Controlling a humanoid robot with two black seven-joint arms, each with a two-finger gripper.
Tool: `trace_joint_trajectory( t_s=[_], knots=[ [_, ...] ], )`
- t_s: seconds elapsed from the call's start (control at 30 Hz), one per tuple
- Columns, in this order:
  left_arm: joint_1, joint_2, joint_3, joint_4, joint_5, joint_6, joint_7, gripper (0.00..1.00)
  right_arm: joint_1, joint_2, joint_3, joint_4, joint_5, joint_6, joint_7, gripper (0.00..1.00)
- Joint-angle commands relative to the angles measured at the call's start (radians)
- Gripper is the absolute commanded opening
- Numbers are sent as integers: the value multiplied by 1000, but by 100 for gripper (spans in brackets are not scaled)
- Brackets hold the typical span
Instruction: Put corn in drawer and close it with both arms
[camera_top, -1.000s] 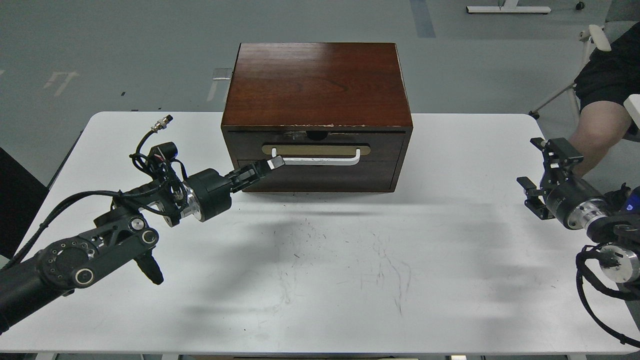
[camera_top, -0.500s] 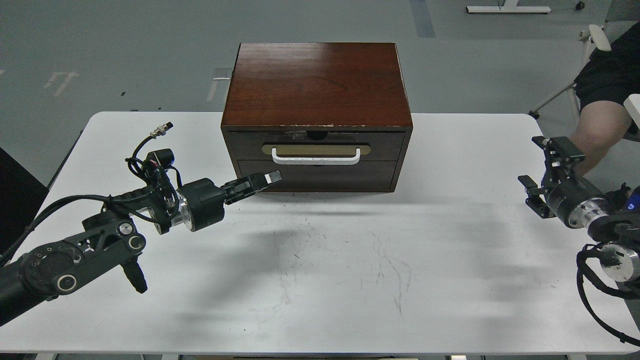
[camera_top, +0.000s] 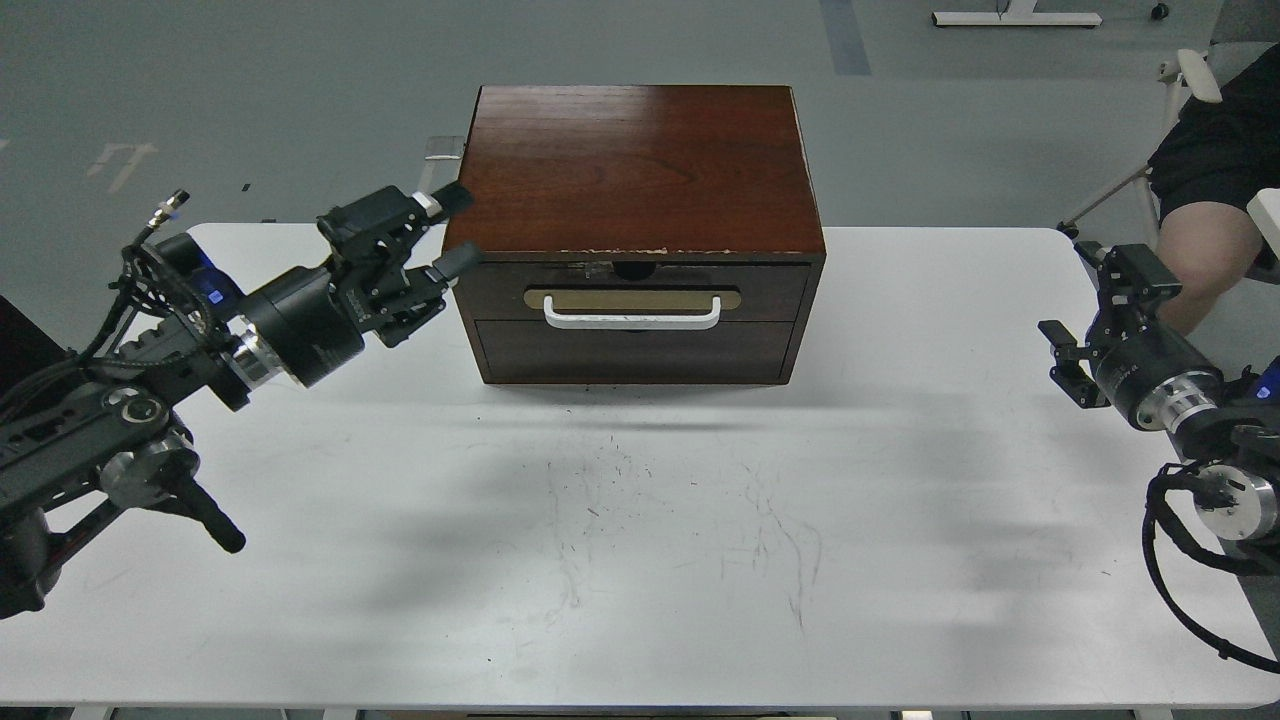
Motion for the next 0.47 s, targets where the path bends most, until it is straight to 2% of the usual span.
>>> trace_joint_trajectory(
  t_s=[0.0,0.13,0.27,0.43],
  knots=[
    [19,38,-8,16,-220,1,0,100,-3,32,22,-1,1,-5,0,100],
    [82,34,-39,62,-359,-15,0,100,-1,70,28,-1,1,-5,0,100],
    [151,12,-79,84,-368,-30,0,100,-4,98,34,-1,1,-4,0,100],
    [240,-20,-160,87,-367,-101,0,100,-4,112,34,2,1,-1,0,100]
  ],
)
